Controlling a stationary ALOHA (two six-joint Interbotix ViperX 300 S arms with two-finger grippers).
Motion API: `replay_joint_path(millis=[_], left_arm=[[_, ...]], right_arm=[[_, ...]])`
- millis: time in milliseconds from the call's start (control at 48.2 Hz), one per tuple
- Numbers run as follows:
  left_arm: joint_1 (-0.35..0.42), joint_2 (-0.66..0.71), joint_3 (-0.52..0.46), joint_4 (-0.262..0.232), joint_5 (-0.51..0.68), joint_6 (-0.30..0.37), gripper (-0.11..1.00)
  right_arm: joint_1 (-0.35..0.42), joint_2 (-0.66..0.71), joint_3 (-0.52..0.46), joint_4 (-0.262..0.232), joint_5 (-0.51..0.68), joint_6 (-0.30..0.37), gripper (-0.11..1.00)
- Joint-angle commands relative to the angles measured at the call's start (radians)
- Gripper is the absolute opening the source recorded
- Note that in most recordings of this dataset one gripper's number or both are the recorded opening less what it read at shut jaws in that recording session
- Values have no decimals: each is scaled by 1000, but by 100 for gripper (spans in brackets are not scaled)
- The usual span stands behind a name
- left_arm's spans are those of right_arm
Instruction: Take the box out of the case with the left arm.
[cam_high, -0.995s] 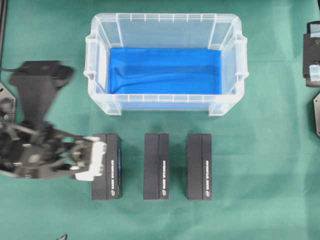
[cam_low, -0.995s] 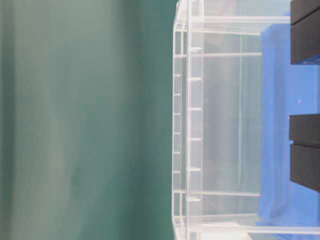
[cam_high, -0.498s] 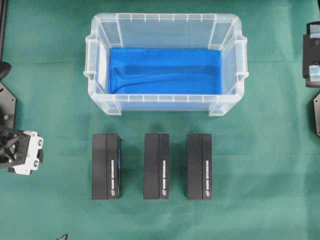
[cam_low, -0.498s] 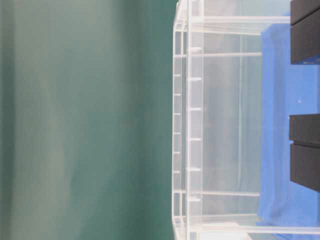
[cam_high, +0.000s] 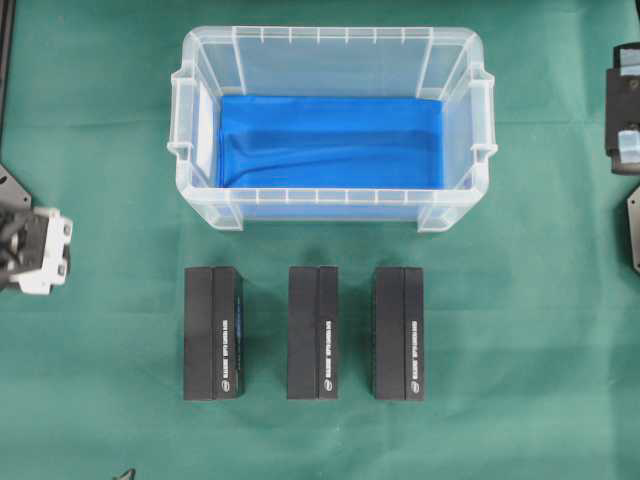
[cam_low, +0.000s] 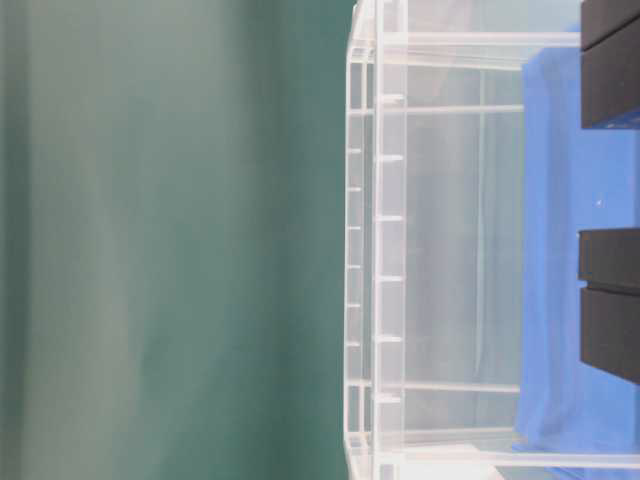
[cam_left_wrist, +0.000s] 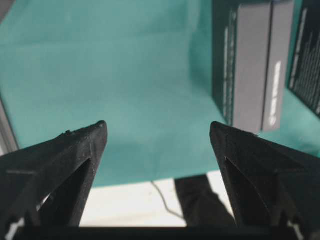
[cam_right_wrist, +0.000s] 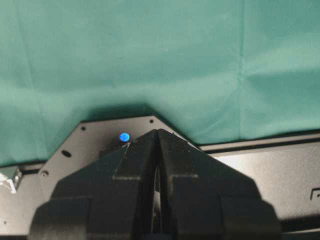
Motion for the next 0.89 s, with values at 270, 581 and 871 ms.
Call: replay_joint_path(millis=[270,581,871], left_arm=[[278,-8,-21,-2,6,288,79],[468,-8,-25,-3,6,471,79],[565,-5,-23,-6,6,552,79]], right_arm=[[-2,0,-6,2,-3,0,2],[-2,0,-6,2,-5,0,2],[-2,0,-5,2,-5,0,2]])
